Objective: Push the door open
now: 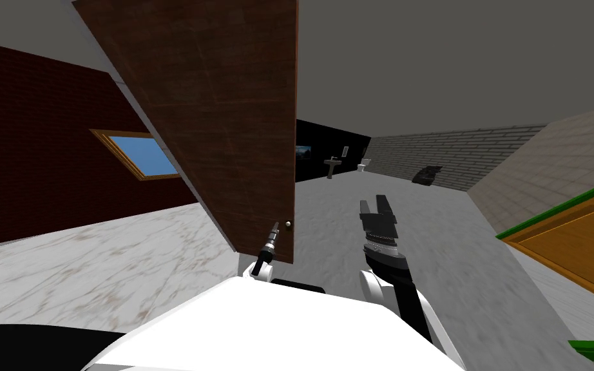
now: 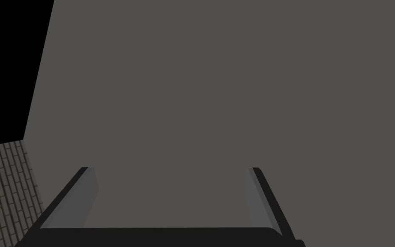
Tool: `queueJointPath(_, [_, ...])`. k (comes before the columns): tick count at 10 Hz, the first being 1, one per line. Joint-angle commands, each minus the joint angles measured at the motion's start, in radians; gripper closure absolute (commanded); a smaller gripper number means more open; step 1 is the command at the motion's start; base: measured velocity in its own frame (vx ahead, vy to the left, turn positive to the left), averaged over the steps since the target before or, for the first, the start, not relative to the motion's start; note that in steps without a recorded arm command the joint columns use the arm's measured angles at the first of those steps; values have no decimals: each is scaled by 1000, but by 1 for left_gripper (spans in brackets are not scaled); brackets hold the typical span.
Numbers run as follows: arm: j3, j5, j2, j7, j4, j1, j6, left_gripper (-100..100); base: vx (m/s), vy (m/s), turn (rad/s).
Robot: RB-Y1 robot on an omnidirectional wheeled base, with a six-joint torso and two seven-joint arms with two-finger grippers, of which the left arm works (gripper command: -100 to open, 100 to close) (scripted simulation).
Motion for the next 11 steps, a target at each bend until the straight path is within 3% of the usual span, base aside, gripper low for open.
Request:
queueJointPath(1, [4, 2, -9, -1, 3, -3, -1, -100, 207, -105, -37])
queueJointPath(4, [8, 4, -59, -2, 6, -5, -4, -100, 127, -107, -12])
queueJointPath(5, [7, 3, -47, -1, -16, 12, 4, -100, 27, -39, -7])
queueJointPath(6, [7, 3, -47, -1, -16, 12, 4, 100, 0, 0, 0])
queueJointPath(11, [7, 3, -47, -1, -16, 12, 4, 100, -4, 5, -4])
